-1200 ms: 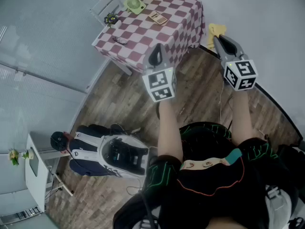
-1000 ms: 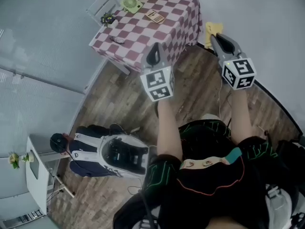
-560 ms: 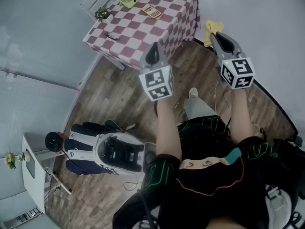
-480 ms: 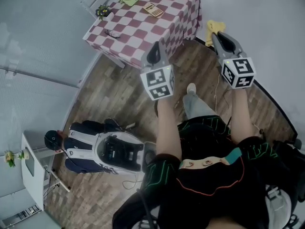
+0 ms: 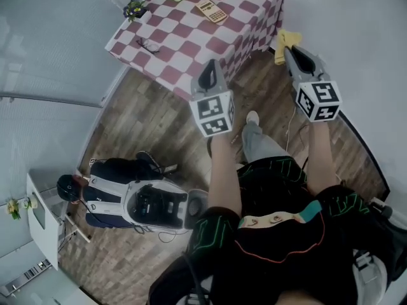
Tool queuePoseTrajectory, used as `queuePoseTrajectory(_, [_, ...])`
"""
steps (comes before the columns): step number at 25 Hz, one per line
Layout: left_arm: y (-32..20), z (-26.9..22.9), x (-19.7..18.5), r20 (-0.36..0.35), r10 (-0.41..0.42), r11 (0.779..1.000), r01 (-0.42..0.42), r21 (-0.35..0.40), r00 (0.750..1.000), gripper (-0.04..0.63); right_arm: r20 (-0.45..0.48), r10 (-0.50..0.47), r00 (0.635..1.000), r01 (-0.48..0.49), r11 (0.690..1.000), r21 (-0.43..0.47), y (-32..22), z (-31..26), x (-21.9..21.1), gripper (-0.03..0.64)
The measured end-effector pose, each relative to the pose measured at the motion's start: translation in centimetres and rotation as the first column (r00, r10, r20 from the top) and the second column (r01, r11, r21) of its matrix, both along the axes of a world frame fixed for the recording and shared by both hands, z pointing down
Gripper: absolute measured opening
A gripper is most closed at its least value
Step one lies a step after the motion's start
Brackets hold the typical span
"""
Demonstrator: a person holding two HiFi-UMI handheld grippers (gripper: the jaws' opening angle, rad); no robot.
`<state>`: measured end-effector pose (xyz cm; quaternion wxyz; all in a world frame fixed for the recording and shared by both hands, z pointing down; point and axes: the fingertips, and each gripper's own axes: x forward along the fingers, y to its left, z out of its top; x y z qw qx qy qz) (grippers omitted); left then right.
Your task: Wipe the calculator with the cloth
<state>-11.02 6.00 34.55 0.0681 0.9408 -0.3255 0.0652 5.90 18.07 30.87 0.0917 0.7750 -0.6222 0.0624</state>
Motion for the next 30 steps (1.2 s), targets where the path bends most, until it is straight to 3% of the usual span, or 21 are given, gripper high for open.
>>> queuePoseTrajectory(9, [-5.7, 5.2, 6.1, 0.103, -0.034, 0.994, 0.044, -0.097, 0.994, 0.009, 0.106, -0.019, 0.994, 0.027, 0.997, -0.072, -7.1, 5.3, 7.5, 0.035])
queuePoseTrajectory(19, [-10.9, 4.2, 12.7, 0.138, -0.061, 0.996, 0.070, -0.059, 0.988, 0.009, 0.162, -0.051, 0.985, 0.056, 0.998, -0.028, -13.9, 5.5, 14.5, 0.035])
queuePoseTrajectory(30, [-14.5, 1.3, 15.6, 0.133, -0.083, 0.996, 0.085, -0.004, 0.988, 0.011, 0.157, -0.091, 0.983, 0.084, 0.995, 0.053, -17.8, 2.3, 18.1, 0.035])
